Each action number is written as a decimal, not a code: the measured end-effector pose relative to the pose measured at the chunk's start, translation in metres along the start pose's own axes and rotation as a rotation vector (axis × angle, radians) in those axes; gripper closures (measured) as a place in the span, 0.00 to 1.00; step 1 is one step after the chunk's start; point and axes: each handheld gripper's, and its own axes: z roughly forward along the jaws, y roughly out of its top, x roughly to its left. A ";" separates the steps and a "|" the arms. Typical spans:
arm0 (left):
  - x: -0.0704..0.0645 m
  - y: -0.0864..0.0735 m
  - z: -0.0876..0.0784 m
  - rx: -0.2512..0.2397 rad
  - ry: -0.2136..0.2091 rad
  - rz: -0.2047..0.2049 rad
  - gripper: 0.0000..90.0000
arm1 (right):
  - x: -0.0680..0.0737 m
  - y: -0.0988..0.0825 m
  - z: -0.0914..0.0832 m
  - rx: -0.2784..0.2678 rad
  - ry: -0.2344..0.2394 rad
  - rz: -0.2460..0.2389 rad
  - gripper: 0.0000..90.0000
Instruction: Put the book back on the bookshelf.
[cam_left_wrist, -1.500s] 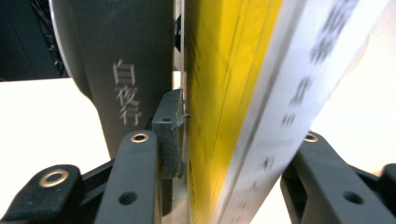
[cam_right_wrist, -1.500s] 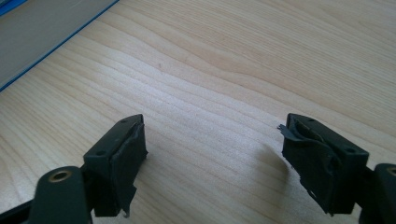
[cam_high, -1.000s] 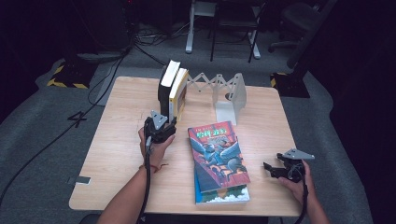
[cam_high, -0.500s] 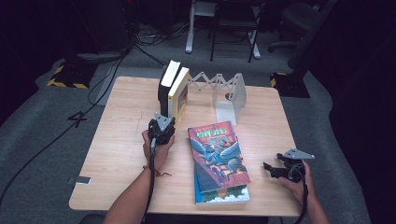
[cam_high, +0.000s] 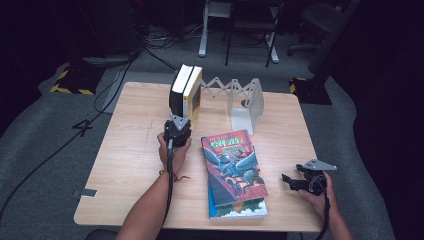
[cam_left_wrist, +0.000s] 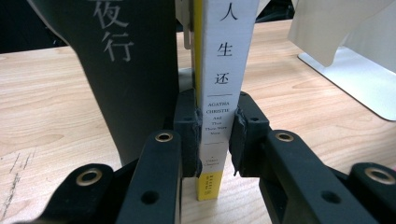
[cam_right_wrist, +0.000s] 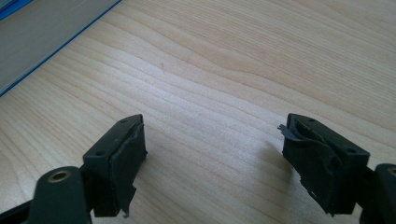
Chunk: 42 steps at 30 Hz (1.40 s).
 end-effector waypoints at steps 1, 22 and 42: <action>0.000 0.000 0.000 0.000 0.000 0.000 0.83 | 0.000 0.000 0.000 0.000 0.000 0.000 0.24; -0.002 0.001 -0.011 -0.021 -0.036 0.013 0.76 | 0.000 0.000 0.000 0.002 0.005 0.004 0.24; 0.002 0.010 -0.004 0.022 -0.033 0.027 0.84 | 0.000 0.000 0.000 0.002 0.009 -0.002 0.24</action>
